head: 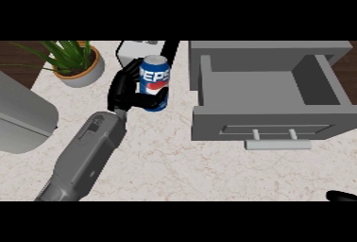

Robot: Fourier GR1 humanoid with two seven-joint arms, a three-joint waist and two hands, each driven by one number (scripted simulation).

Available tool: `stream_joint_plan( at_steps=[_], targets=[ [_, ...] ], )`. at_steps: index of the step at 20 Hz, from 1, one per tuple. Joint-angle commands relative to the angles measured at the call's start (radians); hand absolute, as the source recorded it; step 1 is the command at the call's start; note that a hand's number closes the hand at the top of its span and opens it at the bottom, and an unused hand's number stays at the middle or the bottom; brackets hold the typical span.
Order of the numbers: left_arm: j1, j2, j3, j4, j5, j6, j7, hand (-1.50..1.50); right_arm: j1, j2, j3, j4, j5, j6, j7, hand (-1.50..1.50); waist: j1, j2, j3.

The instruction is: Pick up the can, place it into the drawer and close the drawer

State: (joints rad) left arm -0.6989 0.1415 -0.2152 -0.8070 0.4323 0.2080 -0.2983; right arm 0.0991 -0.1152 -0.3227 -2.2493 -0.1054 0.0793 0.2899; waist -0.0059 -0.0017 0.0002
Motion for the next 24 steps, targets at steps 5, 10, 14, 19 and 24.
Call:
stream_joint_plan(
  at_steps=[5,10,14,19,24],
  targets=[
    [-0.180,-0.075,-0.007,-0.080,-0.058,0.114,0.215,1.50,-0.043,-0.034,-0.028,0.000,-0.027,0.006,0.034,-1.50,-0.007,0.002,0.000],
    [-0.252,-0.062,-0.031,-0.238,-0.103,0.195,0.415,1.50,-0.032,0.004,0.015,0.016,0.048,-0.020,0.021,-1.50,0.005,-0.001,0.000],
    [-0.353,-0.089,-0.009,-0.146,-0.141,0.181,0.416,1.50,0.004,0.006,-0.018,-0.011,-0.013,0.008,0.001,-1.50,-0.006,0.001,0.000],
    [-0.545,-0.097,0.073,0.007,-0.132,0.160,0.453,1.50,0.010,0.007,-0.022,-0.024,-0.014,0.007,0.003,-1.50,-0.017,0.004,0.000],
    [-0.689,-0.140,0.034,0.111,-0.129,0.238,0.525,1.50,-0.098,-0.026,-0.001,0.026,0.025,-0.026,0.060,-1.50,-0.021,0.007,0.001]
  ],
)
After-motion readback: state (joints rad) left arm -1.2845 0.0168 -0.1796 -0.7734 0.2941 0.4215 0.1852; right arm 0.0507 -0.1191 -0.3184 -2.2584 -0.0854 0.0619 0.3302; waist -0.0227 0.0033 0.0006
